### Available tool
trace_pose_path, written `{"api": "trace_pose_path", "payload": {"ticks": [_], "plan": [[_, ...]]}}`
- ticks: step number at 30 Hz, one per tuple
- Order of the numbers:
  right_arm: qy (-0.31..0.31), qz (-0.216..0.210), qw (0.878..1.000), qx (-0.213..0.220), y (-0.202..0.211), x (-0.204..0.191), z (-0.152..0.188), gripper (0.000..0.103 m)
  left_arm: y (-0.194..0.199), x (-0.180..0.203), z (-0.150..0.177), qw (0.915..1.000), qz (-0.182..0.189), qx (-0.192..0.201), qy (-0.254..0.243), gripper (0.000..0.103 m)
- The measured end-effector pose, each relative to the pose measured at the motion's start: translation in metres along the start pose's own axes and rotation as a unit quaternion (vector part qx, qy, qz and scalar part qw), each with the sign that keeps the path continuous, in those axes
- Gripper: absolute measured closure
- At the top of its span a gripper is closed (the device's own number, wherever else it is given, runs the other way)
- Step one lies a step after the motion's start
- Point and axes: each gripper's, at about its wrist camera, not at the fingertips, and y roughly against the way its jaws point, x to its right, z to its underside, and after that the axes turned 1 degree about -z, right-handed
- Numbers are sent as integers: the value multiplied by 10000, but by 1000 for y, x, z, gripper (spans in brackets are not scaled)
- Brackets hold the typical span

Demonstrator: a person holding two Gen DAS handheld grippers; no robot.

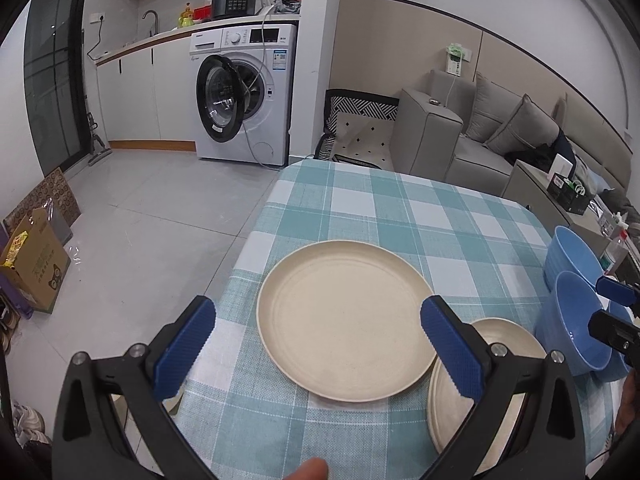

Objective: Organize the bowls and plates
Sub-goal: 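Move the left tool toward one cream plate while the right tool approaches the other, then close the left tool on a cream plate rim while the right tool grips the other plate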

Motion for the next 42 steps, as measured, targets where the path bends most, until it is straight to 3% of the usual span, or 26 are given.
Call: {"api": "trace_pose_path", "payload": {"ticks": [22, 42], "plan": [[79, -3, 9987, -513, -70, -27, -21, 1, -38, -33, 9, 9986, -307, -368, 236, 0], [-31, 32, 9960, -894, -124, -27, -19, 1, -73, -39, 21, 9952, -539, -776, 243, 0]]}}
